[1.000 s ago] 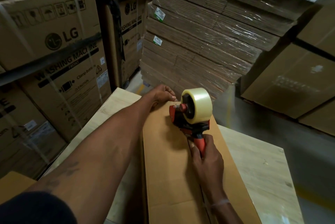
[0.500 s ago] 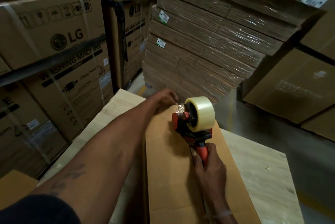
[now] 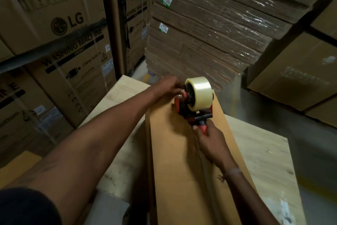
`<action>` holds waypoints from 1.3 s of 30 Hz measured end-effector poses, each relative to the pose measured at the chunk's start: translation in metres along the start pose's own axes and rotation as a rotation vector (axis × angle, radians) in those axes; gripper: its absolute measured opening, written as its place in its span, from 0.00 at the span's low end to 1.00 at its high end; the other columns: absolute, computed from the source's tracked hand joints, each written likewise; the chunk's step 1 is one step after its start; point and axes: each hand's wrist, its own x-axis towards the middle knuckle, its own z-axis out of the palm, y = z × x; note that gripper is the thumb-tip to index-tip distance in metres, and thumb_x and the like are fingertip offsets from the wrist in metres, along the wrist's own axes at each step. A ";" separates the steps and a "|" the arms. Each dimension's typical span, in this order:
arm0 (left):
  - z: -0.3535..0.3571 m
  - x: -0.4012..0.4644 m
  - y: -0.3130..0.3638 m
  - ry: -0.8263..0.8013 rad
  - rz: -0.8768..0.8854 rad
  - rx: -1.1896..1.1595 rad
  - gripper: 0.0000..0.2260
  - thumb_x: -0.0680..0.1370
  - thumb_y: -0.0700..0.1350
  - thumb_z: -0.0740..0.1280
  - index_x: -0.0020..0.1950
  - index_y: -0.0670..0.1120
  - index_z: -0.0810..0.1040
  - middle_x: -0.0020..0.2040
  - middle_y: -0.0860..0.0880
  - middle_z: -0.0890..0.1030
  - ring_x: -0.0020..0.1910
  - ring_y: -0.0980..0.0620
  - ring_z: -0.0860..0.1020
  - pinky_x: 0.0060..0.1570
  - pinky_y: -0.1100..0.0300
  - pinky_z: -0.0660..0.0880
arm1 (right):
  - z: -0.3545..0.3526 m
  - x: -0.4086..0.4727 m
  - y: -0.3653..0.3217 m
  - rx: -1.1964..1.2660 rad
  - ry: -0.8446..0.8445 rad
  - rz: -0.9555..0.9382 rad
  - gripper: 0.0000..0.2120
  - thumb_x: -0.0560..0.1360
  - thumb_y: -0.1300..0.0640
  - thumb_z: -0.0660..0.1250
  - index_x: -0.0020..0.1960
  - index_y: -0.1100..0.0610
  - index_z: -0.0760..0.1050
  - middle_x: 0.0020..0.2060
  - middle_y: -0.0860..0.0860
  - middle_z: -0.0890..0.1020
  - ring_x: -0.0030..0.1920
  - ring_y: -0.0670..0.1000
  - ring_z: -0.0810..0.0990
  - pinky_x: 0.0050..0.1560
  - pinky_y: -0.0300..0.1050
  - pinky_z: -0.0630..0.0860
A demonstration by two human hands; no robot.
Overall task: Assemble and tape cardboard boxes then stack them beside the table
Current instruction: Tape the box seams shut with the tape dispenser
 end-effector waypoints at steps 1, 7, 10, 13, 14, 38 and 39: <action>0.001 -0.001 0.004 0.013 -0.016 0.015 0.10 0.82 0.48 0.68 0.58 0.44 0.85 0.52 0.45 0.85 0.47 0.51 0.77 0.53 0.50 0.73 | 0.002 -0.001 -0.001 0.007 0.029 -0.015 0.13 0.84 0.45 0.64 0.65 0.49 0.71 0.54 0.50 0.82 0.50 0.47 0.80 0.46 0.48 0.78; 0.010 -0.003 0.007 0.037 -0.094 -0.058 0.09 0.81 0.45 0.67 0.52 0.40 0.84 0.49 0.39 0.84 0.48 0.41 0.82 0.42 0.54 0.70 | 0.016 0.000 0.001 -0.113 0.117 -0.009 0.14 0.85 0.46 0.62 0.64 0.54 0.70 0.54 0.56 0.83 0.53 0.59 0.82 0.52 0.56 0.80; 0.012 -0.009 0.010 0.088 -0.104 -0.055 0.08 0.81 0.44 0.68 0.55 0.42 0.84 0.50 0.42 0.84 0.46 0.46 0.79 0.43 0.55 0.67 | 0.020 0.000 0.000 -0.138 0.137 -0.008 0.13 0.85 0.47 0.62 0.64 0.53 0.69 0.55 0.57 0.83 0.54 0.60 0.82 0.52 0.58 0.80; 0.015 -0.009 0.011 0.117 -0.131 -0.051 0.10 0.81 0.46 0.68 0.58 0.44 0.85 0.52 0.42 0.85 0.50 0.44 0.80 0.44 0.53 0.70 | 0.020 -0.001 0.001 -0.133 0.138 -0.011 0.13 0.85 0.47 0.61 0.65 0.52 0.69 0.56 0.57 0.82 0.54 0.60 0.82 0.54 0.61 0.81; 0.015 -0.009 0.011 0.121 -0.138 -0.049 0.10 0.80 0.46 0.68 0.57 0.45 0.85 0.52 0.42 0.85 0.51 0.42 0.81 0.44 0.53 0.70 | 0.019 -0.002 0.000 -0.127 0.136 -0.009 0.13 0.85 0.47 0.61 0.65 0.52 0.69 0.56 0.56 0.82 0.54 0.60 0.82 0.55 0.61 0.81; 0.030 -0.009 0.018 0.082 -0.199 0.196 0.19 0.87 0.59 0.55 0.71 0.56 0.78 0.69 0.46 0.80 0.71 0.43 0.72 0.71 0.39 0.59 | 0.013 -0.110 0.057 -0.073 0.140 0.022 0.13 0.84 0.48 0.63 0.66 0.51 0.71 0.50 0.52 0.84 0.50 0.55 0.83 0.47 0.52 0.80; 0.032 -0.012 0.017 0.062 -0.188 0.227 0.21 0.87 0.60 0.53 0.75 0.56 0.74 0.75 0.45 0.74 0.77 0.42 0.66 0.74 0.36 0.55 | 0.014 -0.110 0.058 -0.075 0.143 0.020 0.13 0.84 0.48 0.63 0.66 0.51 0.71 0.50 0.52 0.85 0.50 0.56 0.83 0.47 0.51 0.80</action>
